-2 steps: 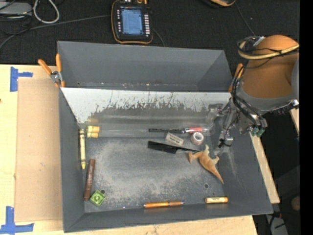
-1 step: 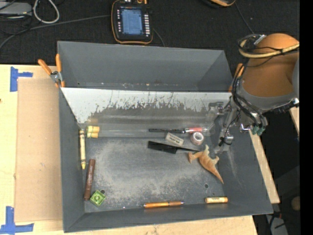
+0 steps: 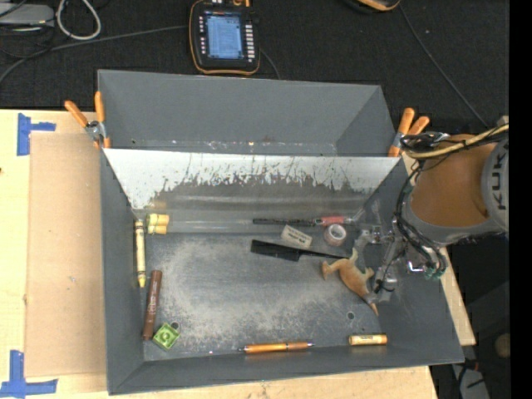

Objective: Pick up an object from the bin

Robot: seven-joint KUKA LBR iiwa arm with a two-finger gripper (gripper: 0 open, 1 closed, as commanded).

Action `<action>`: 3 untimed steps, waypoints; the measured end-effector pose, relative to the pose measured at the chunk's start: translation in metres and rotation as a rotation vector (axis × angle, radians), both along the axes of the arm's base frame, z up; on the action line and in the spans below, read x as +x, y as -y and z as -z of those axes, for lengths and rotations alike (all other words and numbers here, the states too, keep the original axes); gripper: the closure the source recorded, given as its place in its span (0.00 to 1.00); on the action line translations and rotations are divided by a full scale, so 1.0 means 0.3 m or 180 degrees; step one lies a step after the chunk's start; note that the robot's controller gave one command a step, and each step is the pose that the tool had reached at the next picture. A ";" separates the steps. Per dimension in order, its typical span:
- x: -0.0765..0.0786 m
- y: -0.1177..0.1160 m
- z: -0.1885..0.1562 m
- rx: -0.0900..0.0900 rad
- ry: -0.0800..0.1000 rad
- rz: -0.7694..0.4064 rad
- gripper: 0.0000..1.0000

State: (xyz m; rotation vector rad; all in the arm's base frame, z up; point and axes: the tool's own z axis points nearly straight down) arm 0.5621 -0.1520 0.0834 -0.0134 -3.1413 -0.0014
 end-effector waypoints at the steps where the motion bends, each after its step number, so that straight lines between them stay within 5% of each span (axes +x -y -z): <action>1: -0.025 -0.010 -0.253 -0.0011 0.0056 -0.0173 0.00; 2: -0.016 0.010 0.078 0.0009 -0.0028 -0.0022 0.00; 3: -0.046 0.010 0.052 -0.0002 0.0051 0.0215 0.00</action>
Offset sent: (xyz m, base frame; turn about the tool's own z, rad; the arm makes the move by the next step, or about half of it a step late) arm -0.0051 -0.0042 -0.0233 -0.0045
